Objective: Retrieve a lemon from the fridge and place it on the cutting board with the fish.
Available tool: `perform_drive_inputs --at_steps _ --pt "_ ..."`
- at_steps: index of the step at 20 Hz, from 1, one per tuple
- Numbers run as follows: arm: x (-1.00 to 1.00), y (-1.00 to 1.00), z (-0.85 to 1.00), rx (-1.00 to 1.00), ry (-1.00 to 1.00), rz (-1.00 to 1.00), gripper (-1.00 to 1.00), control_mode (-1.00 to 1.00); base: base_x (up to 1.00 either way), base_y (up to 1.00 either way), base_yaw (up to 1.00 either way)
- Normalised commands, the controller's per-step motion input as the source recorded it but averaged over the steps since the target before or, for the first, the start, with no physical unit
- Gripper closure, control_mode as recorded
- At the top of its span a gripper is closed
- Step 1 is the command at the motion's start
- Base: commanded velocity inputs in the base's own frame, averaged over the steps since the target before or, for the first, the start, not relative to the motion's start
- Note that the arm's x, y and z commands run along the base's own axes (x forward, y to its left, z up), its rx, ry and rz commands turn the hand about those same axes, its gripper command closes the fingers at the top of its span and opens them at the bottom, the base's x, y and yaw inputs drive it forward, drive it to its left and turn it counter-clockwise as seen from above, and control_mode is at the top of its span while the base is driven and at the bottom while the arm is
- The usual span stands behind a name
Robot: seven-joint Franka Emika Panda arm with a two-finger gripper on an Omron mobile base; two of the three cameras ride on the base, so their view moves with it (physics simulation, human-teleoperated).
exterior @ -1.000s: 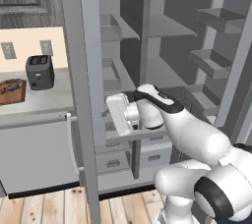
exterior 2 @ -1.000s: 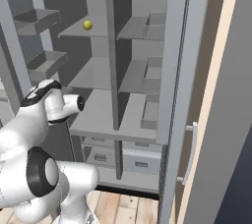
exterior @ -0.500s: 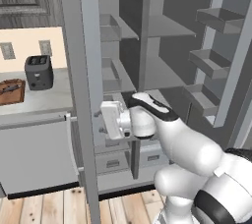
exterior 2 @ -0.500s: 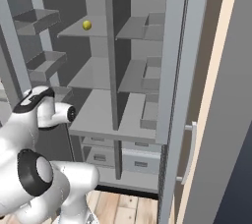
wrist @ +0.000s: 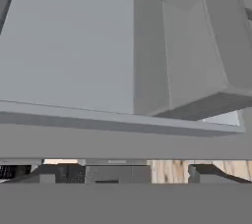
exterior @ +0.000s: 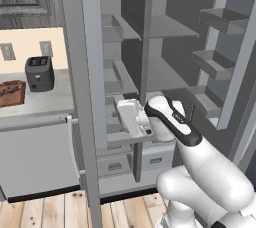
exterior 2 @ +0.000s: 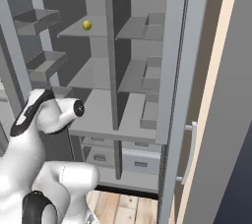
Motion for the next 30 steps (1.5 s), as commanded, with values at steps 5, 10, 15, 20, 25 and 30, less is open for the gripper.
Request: perform_drive_inputs --at_steps 5,10,15,20,25,30 --pt "-0.08 -0.83 0.17 -0.43 -0.01 0.00 -1.00 -1.00 0.00 0.00 0.00" --pt "0.00 -0.71 0.06 -0.63 0.00 0.00 -1.00 -1.00 0.00 0.00 0.00" --pt "0.18 -0.73 0.02 -0.76 0.07 0.00 -1.00 -1.00 0.00 0.00 0.00" --pt "0.11 -0.65 0.04 -0.45 0.27 0.00 -1.00 -1.00 0.00 0.00 0.00" --pt "0.00 -0.06 -0.11 0.01 0.04 -0.01 -1.00 -1.00 0.00 0.00 0.00" --pt "-0.01 -0.04 -0.13 0.01 0.00 0.00 -1.00 -1.00 0.00 0.00 0.00"
